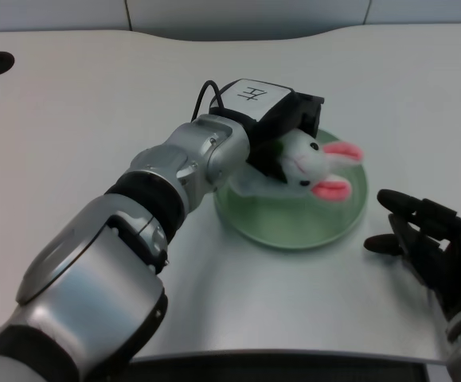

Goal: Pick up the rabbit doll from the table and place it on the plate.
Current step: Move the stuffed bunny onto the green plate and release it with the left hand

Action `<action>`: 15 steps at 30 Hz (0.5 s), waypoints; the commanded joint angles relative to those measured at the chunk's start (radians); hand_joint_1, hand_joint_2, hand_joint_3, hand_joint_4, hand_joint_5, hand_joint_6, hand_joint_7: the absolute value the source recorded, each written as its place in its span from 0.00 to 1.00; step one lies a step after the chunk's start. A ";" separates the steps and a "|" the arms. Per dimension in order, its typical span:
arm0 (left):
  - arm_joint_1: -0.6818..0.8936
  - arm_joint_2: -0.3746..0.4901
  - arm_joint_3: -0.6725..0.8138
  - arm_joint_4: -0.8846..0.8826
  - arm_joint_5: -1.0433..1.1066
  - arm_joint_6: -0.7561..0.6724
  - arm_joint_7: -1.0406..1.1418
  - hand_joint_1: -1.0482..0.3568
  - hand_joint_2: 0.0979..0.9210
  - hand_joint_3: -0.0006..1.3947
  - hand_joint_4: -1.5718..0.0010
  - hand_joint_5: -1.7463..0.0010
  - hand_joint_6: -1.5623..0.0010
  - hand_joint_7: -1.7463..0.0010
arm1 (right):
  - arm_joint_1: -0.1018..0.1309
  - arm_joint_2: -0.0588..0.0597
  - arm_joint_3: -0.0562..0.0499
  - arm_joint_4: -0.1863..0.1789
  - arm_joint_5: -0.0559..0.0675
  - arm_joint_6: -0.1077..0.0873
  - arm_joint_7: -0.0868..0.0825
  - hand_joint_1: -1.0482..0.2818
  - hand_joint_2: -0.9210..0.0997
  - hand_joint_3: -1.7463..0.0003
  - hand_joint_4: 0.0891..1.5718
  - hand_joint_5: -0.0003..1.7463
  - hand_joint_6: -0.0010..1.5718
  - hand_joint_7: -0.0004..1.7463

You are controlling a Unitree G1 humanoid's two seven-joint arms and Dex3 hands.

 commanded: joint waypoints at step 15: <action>-0.029 -0.015 -0.039 0.006 0.029 0.089 -0.130 0.11 0.98 0.00 0.98 0.99 0.96 1.00 | 0.010 0.001 0.000 -0.013 -0.002 0.010 -0.003 0.49 0.00 0.90 0.52 0.49 0.65 0.00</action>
